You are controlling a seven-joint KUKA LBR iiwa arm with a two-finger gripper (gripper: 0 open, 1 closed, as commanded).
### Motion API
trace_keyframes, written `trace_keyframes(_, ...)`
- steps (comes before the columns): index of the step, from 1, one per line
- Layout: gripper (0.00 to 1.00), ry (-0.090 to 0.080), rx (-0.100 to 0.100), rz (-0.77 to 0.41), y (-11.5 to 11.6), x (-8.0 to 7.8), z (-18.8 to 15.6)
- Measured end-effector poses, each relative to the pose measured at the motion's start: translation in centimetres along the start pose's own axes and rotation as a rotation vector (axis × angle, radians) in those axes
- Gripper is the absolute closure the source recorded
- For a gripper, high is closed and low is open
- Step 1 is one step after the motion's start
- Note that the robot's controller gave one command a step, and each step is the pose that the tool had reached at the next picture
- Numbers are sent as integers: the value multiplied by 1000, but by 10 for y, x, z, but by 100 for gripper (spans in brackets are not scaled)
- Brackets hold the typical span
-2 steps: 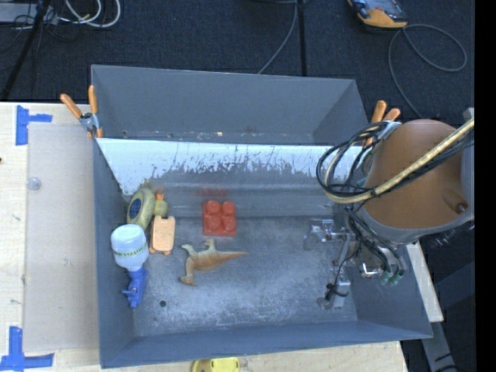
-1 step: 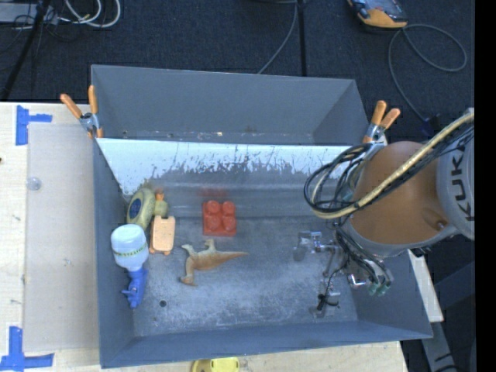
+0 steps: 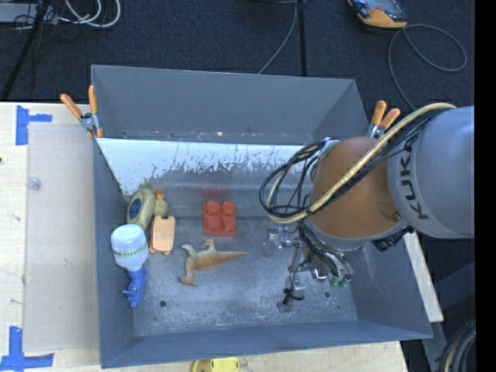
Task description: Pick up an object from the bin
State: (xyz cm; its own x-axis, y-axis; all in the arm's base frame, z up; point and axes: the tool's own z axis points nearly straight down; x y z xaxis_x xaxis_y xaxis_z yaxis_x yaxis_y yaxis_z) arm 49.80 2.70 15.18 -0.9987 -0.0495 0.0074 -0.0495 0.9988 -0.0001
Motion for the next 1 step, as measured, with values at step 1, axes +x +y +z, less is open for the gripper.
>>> trace_keyframes(1, 0, -4, -1, -137, 40, -11, 24)
